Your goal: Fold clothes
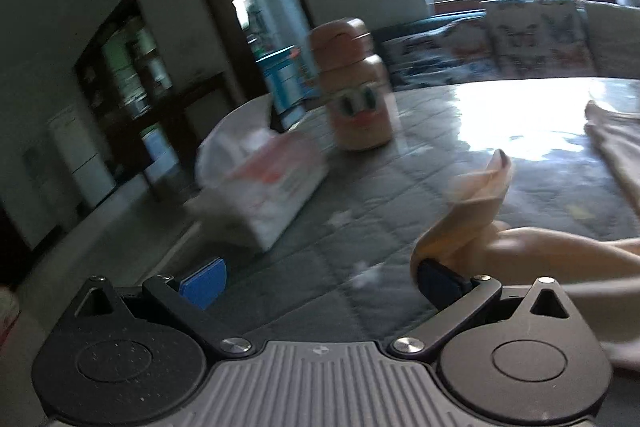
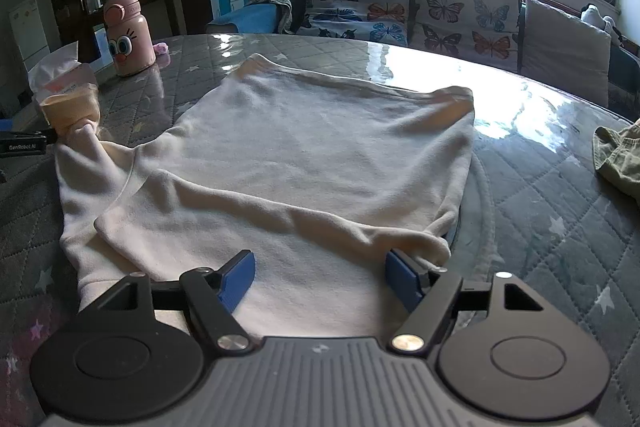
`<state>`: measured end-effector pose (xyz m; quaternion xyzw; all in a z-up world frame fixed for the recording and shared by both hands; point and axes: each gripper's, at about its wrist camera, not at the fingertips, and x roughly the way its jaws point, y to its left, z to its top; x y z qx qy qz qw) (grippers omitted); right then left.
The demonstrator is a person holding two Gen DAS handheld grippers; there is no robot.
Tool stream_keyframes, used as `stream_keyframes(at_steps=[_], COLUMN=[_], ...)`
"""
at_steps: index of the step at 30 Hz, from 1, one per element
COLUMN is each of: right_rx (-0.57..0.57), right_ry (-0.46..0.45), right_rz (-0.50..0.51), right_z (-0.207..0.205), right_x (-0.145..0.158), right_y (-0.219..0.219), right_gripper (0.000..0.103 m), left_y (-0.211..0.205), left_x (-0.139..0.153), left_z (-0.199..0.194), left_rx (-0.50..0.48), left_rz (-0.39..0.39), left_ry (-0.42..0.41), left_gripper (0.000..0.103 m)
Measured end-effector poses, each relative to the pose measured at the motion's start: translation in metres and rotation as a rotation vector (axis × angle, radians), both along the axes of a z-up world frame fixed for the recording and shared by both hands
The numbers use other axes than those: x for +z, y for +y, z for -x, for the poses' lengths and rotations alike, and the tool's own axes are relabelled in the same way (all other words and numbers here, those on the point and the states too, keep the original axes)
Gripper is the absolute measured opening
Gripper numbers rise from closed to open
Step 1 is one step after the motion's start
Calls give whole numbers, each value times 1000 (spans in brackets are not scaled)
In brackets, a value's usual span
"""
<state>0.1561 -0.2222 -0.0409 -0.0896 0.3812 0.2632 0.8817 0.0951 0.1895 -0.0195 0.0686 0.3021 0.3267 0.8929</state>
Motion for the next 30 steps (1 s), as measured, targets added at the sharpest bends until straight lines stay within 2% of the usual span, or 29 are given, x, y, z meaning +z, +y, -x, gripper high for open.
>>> stream_keyframes(at_steps=[2,5,9,14,19,22,24,25,27,29,30], right_rx=[1,1,1,2,-2,0,1,1,-1,-1,-1], right_ry=[0,0,1,-1,0,-1,-1,-1,-1,0,0], right_rz=[0,0,0,4,-2,-1,-1,-1,-1,-1,0], right_z=[0,0,-1,1,1,1,1,1,1,1,1], right_x=[0,0,0,1,3,3,2,2,2,2,2], right_y=[0,0,1,2,0,1,2,2,2,1,1], right_gripper=[76,76,77,79,79,79,79,79,79,79,79], left_y=[8,16,-3,-36,-39,-22,-7,1,12,13,13], left_x=[1,6,15,13,3,6,8,8,5,3,2], left_z=[3,10,16,0,-14,-18,-19,-21,-24,-24,-23], left_rx=[39,59,-26,-156,-171,-128,-96,-81,-61,-73,-81], left_rz=[9,64,75,56,55,124,189,220,258,261,261], left_ry=[-6,-36,-57,-31,12,-7,-19,-20,-15,-14,-14], left_gripper=[103,103,103,103,100,90,76,72,53,41,24])
